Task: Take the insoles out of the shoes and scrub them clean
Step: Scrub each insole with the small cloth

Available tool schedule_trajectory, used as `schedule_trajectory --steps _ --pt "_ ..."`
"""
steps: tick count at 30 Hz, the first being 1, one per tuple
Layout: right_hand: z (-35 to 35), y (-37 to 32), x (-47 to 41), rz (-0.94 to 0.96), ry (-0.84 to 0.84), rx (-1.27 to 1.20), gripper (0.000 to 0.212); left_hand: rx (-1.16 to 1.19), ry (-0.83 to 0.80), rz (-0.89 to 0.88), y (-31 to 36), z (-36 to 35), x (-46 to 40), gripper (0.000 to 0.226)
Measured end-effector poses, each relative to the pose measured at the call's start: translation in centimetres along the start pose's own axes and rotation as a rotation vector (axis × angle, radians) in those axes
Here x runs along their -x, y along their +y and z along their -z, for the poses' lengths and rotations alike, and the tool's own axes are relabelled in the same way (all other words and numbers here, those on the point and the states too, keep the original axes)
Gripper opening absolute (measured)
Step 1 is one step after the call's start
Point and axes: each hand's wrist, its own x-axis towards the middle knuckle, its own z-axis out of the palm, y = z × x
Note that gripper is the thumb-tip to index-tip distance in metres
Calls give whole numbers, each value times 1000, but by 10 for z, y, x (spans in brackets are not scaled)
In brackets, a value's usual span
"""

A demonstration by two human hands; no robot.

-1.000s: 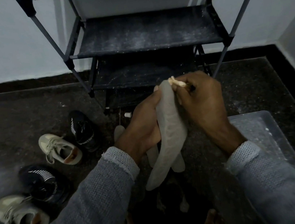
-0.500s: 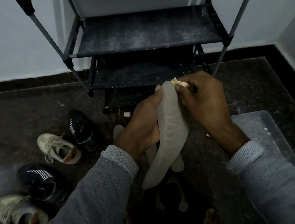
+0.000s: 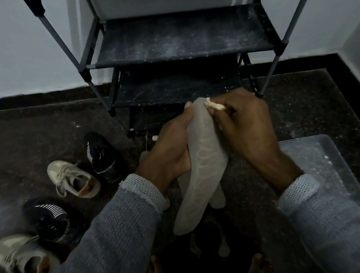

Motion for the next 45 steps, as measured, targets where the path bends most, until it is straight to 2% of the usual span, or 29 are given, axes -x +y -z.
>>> schedule_trajectory --steps 5,9,11,16,22,29,34,36,42,45 --pt "-8 -13 2 118 -108 -102 17 30 -27 -5 4 3 3 45" --pt "3 4 -4 13 -1 30 15 1 -6 1 2 2 3 48" --pt "6 7 -3 15 22 15 15 -2 -3 -2 2 1 3 49" --pt "-4 -6 3 182 -181 -87 15 70 15 -30 6 5 2 51" --pt "6 6 -1 -6 45 64 10 83 61 -38 4 -1 4 51" --pt "-13 -27 13 122 -142 -84 16 173 24 -75 6 0 6 59" --pt "0 -6 4 -12 -2 69 10 165 37 -73 3 -1 5 59" --pt "2 -1 4 -41 28 52 8 167 38 -75 4 -2 4 60" --pt "-13 -30 14 127 -151 -127 15 210 60 -97 6 1 4 60" --pt "-10 -21 10 58 -79 -26 11 189 62 -85 6 0 6 63"
